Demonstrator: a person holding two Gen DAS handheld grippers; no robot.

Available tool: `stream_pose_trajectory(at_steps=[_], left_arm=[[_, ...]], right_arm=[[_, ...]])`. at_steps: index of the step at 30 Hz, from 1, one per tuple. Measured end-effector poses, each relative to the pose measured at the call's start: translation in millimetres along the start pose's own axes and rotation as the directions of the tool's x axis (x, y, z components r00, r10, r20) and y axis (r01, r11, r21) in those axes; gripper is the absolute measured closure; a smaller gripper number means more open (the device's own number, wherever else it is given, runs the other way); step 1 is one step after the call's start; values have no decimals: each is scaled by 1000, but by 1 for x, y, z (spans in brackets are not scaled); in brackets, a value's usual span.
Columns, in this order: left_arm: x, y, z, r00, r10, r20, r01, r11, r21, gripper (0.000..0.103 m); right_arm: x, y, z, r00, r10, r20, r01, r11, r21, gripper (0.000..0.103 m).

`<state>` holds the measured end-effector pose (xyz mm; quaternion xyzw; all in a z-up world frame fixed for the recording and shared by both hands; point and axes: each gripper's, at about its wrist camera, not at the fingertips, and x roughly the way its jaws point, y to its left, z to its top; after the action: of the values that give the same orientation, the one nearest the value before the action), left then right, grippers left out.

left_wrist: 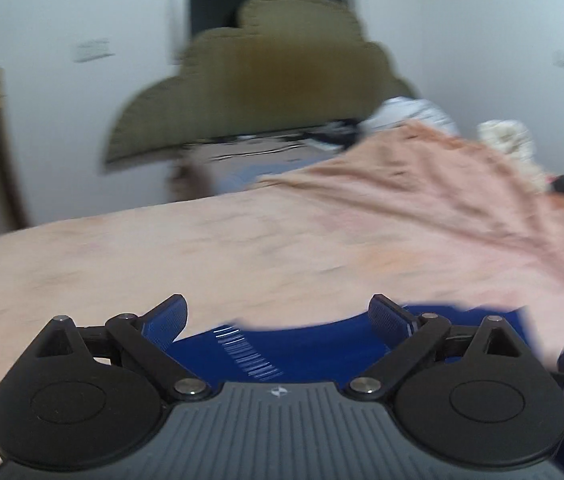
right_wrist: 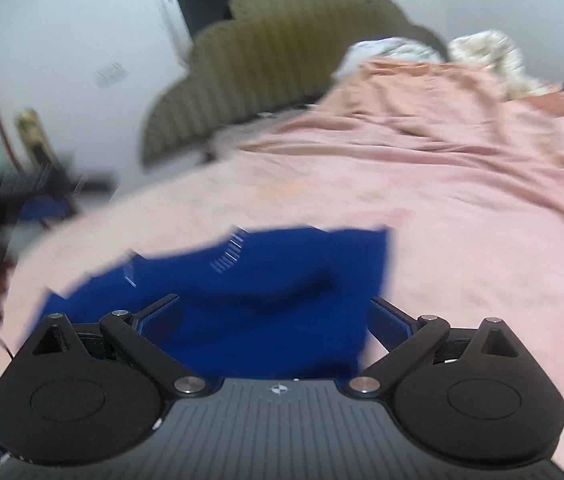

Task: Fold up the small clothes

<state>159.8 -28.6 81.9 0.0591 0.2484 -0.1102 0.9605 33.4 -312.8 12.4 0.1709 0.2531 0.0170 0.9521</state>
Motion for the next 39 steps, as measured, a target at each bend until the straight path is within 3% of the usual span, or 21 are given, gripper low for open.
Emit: stream_pose_trajectory(at_steps=[3,6,7,8,10,14,16,18,20,21,23,24,26,28,30,31,34,36,39], left_arm=[[-4,27,-22,997,64,-53,-64,998,11,5],[-4,45,-40,990,113,-79,-113,994,6,5],[-2,51,-43,987,133,-88,-134,991,-7,5],[0,57,-47,985,145,-96,-148,989,-24,5],[3,68,-51,983,144,-111,-152,986,-65,5],[1,78,-54,988,112,-111,-122,989,-86,5],[14,72,-60,984,92,-150,-102,993,-60,5],[27,62,-70,978,91,-188,-98,995,-26,5],[34,53,-81,967,135,-215,-132,991,27,5],[32,50,-85,965,159,-207,-152,987,50,5],[24,44,-94,970,188,-156,-169,978,122,5],[26,40,-98,963,218,-157,-190,966,175,5],[29,36,-105,943,284,-170,-238,939,248,5],[16,43,-103,949,271,-164,-236,950,205,5],[-3,56,-100,962,209,-177,-189,974,125,5],[-12,63,-101,965,183,-188,-169,982,89,5],[-35,83,-110,963,153,-223,-154,988,15,5],[-48,96,-119,957,123,-262,-135,990,-30,5],[-66,113,-134,946,3,-324,-39,994,-104,5]], right_arm=[[43,-22,19,999,15,-49,-6,984,179,8],[78,-44,26,996,35,-87,-7,952,306,25],[86,-45,26,995,36,-98,-3,950,314,38],[95,-46,26,993,20,-119,17,952,307,59],[101,-42,24,988,-48,-143,84,962,258,91],[63,-37,28,997,-43,-66,57,975,214,92],[42,-33,31,996,-87,-20,89,983,163,92],[40,-30,31,989,-141,-37,144,984,107,91],[57,-34,28,973,-206,-103,212,976,52,77],[61,-34,26,962,-250,-112,256,966,42,76],[48,-27,23,952,-303,-30,304,953,16,76],[40,-22,21,959,-283,9,283,959,3,71],[36,-12,16,982,-188,1,188,981,-42,46],[53,-10,7,988,-110,-112,102,992,-74,43],[66,-15,-2,971,-160,-176,148,986,-81,48],[61,-16,-4,970,-188,-152,178,981,-80,50],[29,-8,-4,967,-246,-64,242,968,-70,33],[7,1,-8,974,-225,-26,221,970,-106,24],[-12,6,-21,987,-145,-72,136,984,-119,16]])
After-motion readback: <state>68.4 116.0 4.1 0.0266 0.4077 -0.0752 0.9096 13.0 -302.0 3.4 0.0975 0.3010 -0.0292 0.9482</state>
